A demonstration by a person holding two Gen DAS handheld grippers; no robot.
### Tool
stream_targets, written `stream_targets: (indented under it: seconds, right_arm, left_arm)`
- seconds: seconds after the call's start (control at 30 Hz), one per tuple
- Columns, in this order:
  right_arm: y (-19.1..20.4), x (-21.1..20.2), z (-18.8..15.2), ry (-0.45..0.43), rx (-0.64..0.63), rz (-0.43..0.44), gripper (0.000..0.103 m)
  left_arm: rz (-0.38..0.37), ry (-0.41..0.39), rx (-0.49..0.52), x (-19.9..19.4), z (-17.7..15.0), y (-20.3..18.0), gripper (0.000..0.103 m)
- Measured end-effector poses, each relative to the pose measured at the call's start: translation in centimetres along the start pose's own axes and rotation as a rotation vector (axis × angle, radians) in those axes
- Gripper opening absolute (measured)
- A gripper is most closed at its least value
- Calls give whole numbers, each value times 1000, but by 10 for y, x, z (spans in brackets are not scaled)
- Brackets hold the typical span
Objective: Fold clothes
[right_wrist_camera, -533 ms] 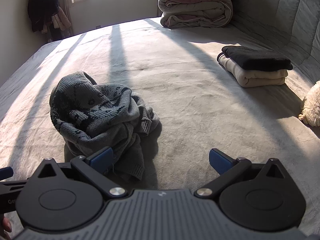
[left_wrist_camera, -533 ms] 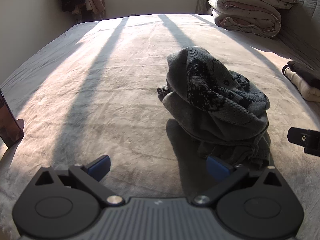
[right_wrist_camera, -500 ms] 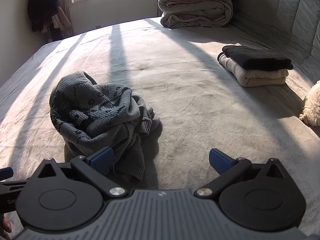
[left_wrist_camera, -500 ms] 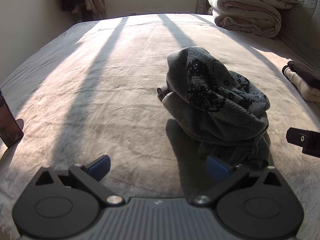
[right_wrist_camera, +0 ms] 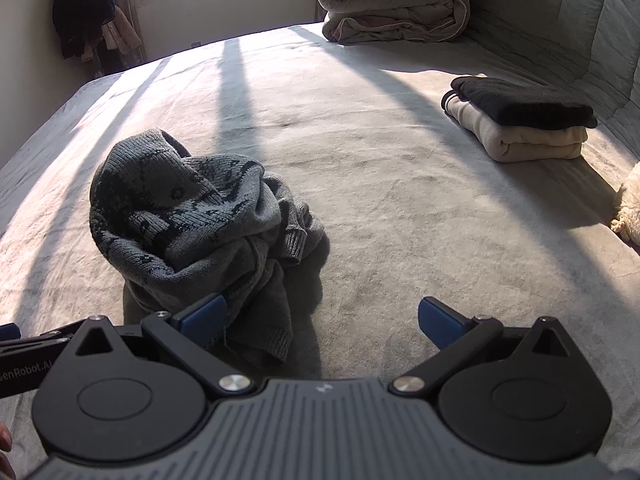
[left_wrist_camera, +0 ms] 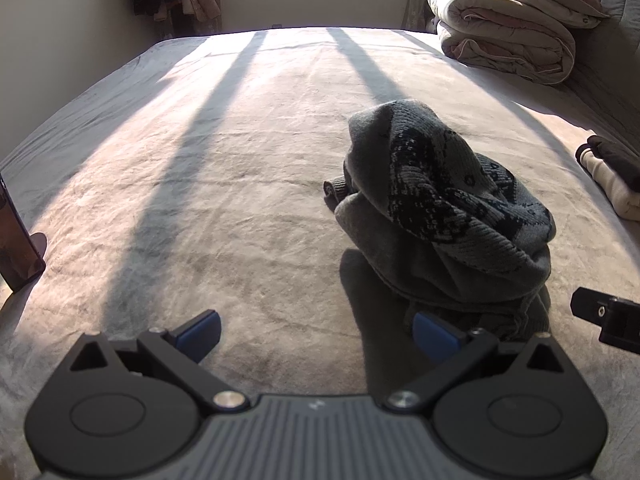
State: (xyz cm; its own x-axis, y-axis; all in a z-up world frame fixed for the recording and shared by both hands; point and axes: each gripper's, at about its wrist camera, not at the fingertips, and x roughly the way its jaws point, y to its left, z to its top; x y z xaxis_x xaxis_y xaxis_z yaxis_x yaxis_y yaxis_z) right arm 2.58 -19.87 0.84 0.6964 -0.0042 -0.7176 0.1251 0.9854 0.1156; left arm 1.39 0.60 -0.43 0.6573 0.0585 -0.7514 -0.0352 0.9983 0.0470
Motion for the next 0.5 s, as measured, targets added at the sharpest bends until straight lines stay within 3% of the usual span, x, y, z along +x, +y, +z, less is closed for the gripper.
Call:
stream_targets:
  seconds: [0.5]
  right_arm:
    - [-4,4,-2,21,10,8,103]
  left_arm:
    - [14,-3,-4,1,0,1,102]
